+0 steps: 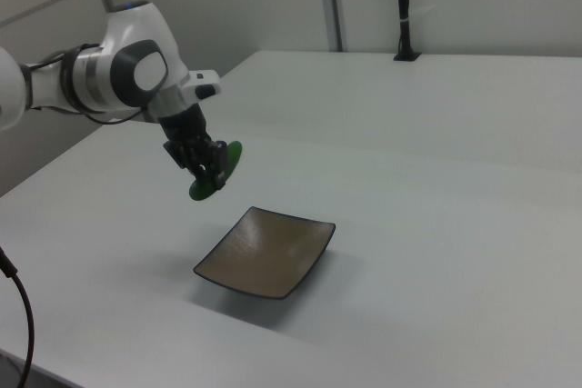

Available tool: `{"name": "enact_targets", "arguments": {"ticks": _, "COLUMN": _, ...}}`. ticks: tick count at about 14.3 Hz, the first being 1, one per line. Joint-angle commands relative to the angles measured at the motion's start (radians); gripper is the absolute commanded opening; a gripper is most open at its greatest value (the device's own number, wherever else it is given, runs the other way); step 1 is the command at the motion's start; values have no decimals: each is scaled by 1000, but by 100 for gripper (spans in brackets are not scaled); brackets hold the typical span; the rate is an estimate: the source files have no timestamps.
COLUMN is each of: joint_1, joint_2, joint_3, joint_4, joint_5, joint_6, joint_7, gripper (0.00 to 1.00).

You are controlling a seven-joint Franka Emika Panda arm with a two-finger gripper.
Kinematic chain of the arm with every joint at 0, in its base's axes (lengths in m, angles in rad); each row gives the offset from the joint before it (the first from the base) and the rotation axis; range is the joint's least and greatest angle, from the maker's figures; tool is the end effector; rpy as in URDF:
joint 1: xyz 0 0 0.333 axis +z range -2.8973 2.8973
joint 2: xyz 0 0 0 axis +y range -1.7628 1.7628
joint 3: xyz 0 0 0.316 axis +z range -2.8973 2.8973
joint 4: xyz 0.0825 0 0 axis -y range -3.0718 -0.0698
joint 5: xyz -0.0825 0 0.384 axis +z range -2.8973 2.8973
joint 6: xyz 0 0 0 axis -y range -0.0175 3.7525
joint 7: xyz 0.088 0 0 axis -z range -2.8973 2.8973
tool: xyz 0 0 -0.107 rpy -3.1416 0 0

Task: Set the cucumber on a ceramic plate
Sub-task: 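Lift the cucumber and carry it over the dark square plate, then lower the cucumber onto the plate and open the gripper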

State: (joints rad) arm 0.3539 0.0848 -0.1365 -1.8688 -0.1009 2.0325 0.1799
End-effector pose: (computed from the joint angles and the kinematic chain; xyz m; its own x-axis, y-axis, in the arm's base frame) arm 0.5790 0.1240 0.4750 0.9920 0.0836 0.0945 0.0752 -0.9931 0.0895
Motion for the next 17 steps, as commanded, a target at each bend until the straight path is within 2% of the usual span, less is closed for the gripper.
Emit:
{"name": "enact_targets", "arguments": {"ticks": 1, "joint_1": -7, "joint_2": -42, "joint_3": -55, "joint_4": -81, "joint_5": -10, "joint_6": -12, "joint_7": -74, "gripper": 33}}
{"name": "enact_targets", "arguments": {"ticks": 4, "joint_1": -27, "joint_2": -39, "joint_3": -78, "joint_4": -137, "joint_5": -22, "joint_6": -5, "joint_7": -109, "gripper": 33}}
{"name": "enact_targets", "arguments": {"ticks": 9, "joint_1": -46, "joint_2": -17, "joint_3": -78, "joint_4": -193, "joint_5": -48, "joint_6": 43, "joint_7": -138, "gripper": 36}}
{"name": "enact_targets", "arguments": {"ticks": 10, "joint_1": -47, "joint_2": -14, "joint_3": -78, "joint_4": -194, "joint_5": -48, "joint_6": 46, "joint_7": -139, "gripper": 44}}
{"name": "enact_targets", "arguments": {"ticks": 11, "joint_1": -47, "joint_2": -5, "joint_3": -80, "joint_4": -194, "joint_5": -48, "joint_6": 46, "joint_7": -139, "gripper": 60}}
{"name": "enact_targets", "arguments": {"ticks": 12, "joint_1": -46, "joint_2": 25, "joint_3": -78, "joint_4": -190, "joint_5": -48, "joint_6": 49, "joint_7": -139, "gripper": 94}}
{"name": "enact_targets", "arguments": {"ticks": 13, "joint_1": -46, "joint_2": 33, "joint_3": -80, "joint_4": -188, "joint_5": -48, "joint_6": 63, "joint_7": -139, "gripper": 100}}
{"name": "enact_targets", "arguments": {"ticks": 17, "joint_1": -46, "joint_2": 30, "joint_3": -78, "joint_4": -185, "joint_5": -48, "joint_6": 74, "joint_7": -139, "gripper": 100}}
